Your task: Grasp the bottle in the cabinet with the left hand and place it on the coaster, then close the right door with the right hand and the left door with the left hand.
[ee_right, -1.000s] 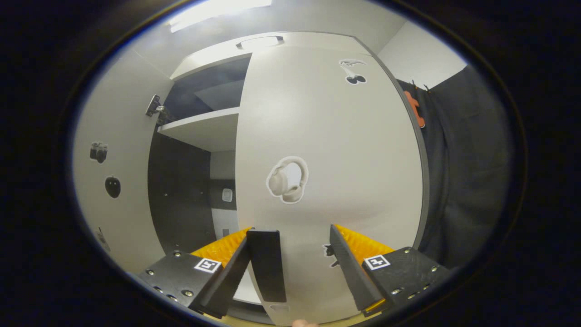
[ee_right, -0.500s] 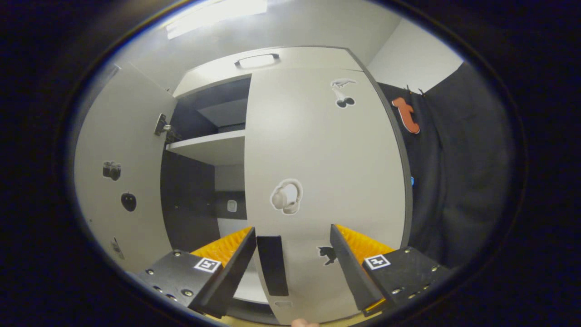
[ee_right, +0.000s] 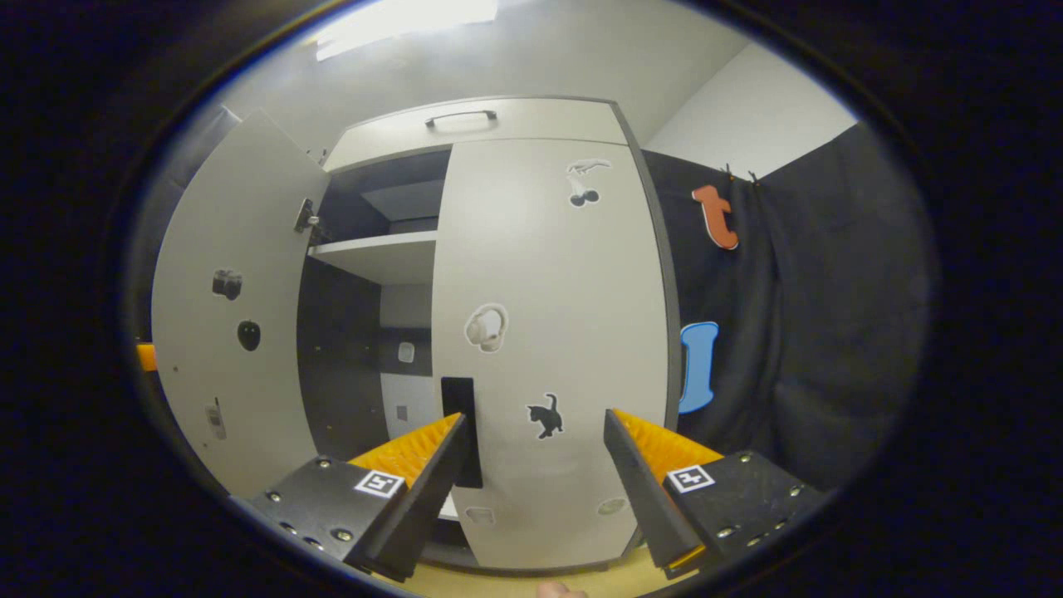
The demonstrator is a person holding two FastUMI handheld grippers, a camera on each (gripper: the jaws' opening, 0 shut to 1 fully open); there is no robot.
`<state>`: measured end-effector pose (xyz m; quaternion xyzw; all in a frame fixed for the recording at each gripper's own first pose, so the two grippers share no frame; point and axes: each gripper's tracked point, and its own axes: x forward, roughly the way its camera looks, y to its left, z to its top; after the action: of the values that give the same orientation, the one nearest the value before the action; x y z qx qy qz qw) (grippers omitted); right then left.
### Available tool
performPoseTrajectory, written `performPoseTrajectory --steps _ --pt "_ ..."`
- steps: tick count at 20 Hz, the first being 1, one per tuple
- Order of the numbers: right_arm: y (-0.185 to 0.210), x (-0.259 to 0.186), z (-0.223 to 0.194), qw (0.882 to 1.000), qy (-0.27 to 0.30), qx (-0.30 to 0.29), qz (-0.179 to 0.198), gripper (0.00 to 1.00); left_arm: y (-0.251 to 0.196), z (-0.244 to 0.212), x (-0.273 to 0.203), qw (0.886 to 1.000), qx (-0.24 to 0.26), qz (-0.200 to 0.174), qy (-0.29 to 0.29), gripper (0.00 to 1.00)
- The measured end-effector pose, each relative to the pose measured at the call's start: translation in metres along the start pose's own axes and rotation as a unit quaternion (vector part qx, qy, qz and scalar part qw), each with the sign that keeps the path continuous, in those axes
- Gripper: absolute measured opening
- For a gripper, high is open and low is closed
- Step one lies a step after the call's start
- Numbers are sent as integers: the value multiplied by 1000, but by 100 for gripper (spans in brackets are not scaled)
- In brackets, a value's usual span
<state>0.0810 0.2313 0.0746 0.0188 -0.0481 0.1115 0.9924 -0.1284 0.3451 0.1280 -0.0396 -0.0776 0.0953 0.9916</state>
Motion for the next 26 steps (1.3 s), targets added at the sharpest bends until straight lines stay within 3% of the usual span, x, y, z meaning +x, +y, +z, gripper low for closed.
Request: performPoseTrajectory --steps 7,10,16,19,20,25,26 --pt "-60 -49 0 999 7 7 -40 99 -58 -9 22 999 -11 -46 12 92" --pt "-87 -66 11 998 1 7 -57 96 -76 -15 32 998 -20 -52 17 92" --pt "-140 -93 20 996 5 -18 -84 99 -117 -31 70 997 -44 -60 30 92" --pt "-172 -107 28 994 -1 -16 -105 99 -135 -34 95 997 -39 -61 30 93" --pt "-183 -109 29 994 -1 -15 -113 99 -143 -37 105 997 -38 -67 31 99" --pt "-227 -115 25 989 0 -2 -148 96 -159 -41 138 996 -32 -74 36 97" --pt "-232 -116 24 988 0 0 -152 99 -159 -42 141 996 -34 -74 36 97"
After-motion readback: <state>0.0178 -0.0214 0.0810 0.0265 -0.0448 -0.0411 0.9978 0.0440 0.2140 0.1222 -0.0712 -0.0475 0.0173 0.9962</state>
